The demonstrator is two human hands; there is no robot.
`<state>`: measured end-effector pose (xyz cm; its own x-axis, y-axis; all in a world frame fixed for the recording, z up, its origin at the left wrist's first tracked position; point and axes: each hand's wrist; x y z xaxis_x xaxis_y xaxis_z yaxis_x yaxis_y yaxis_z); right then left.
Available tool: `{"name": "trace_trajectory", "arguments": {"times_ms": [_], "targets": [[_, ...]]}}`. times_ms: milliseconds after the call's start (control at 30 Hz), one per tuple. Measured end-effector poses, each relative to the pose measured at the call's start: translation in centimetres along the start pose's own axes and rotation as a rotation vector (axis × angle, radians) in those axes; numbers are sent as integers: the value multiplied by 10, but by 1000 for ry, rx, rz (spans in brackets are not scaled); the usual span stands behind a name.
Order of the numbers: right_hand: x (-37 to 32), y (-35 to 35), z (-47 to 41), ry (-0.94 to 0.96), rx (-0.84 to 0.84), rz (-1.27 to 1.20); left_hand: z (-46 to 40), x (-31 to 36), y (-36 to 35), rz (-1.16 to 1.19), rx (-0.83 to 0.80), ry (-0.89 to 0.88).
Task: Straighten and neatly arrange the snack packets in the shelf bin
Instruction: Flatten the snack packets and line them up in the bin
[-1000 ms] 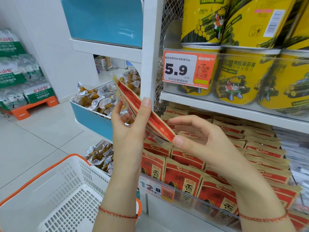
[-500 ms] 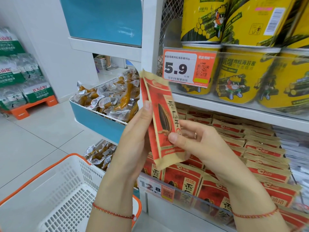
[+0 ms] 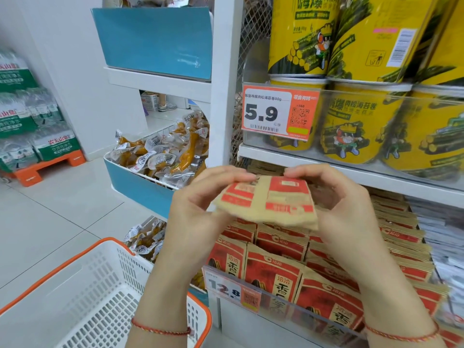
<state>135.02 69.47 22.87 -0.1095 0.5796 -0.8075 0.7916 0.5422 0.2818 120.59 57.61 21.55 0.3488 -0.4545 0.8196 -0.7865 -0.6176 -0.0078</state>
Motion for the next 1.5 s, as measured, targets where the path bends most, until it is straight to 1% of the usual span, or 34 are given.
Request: {"name": "trace_trajectory", "arguments": {"times_ms": [67,200,233,300,333,400,467,533,567,600,633,700,767,867,933,1067,1167,1267,1300,1367,1433,1500], "targets": [[4,0,-1,19,-5,12,0,0,-1,34,-13,18],[8,0,0,16,-12,53,1,-3,-3,78,37,65],[6,1,0,51,5,105,1,-3,-4,72,59,62],[-4,1,-3,196,52,301,-4,-1,-7,44,92,29],[-9,1,-6,269,56,396,-6,1,-9,29,94,0],[-18,0,-14,348,31,509,-11,4,-14,3,97,-57],[-22,2,-21,378,15,516,-14,2,-16,-3,122,-60],[-22,4,-25,374,25,416,-16,-3,-14,-22,137,17],[-22,5,-26,352,36,342,-16,-5,-12,-93,136,67],[-23,5,-26,317,44,266,-17,-10,-8,-217,115,112],[-23,6,-28,278,41,203,-16,-16,-5,-373,61,142],[-21,3,-33,200,-12,159,-14,-31,-1,-647,-97,143],[-15,-2,-39,129,-81,156,-10,-45,-2,-781,-222,176],[-5,-15,-47,38,-161,195,-7,-46,-3,-890,-322,296],[3,-20,-51,-13,-215,256,-6,-46,3,-883,-339,321],[25,-24,-57,-127,-259,355,-5,-45,9,-817,-385,355],[40,-28,-59,-203,-344,533,-4,-44,11,-790,-400,342],[46,-31,-63,-236,-310,668,-4,-44,15,-760,-404,345],[45,-32,-63,-222,-297,699,-4,-44,15,-754,-409,348],[44,-34,-62,-120,-323,835,-4,-43,14,-762,-412,350],[43,-37,-59,18,-412,1014,-3,-43,14,-770,-407,354],[45,-40,-56,108,-509,1165,-3,-43,14,-765,-405,356]]}}
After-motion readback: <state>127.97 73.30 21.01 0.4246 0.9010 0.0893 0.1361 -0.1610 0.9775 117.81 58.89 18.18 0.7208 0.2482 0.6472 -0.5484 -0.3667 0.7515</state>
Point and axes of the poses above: each hand's wrist, its own z-axis away from the middle knuckle, its own y-axis out of the back of the hand, x = y × z, and after that the axes turned 2 degrees about z, right-handed
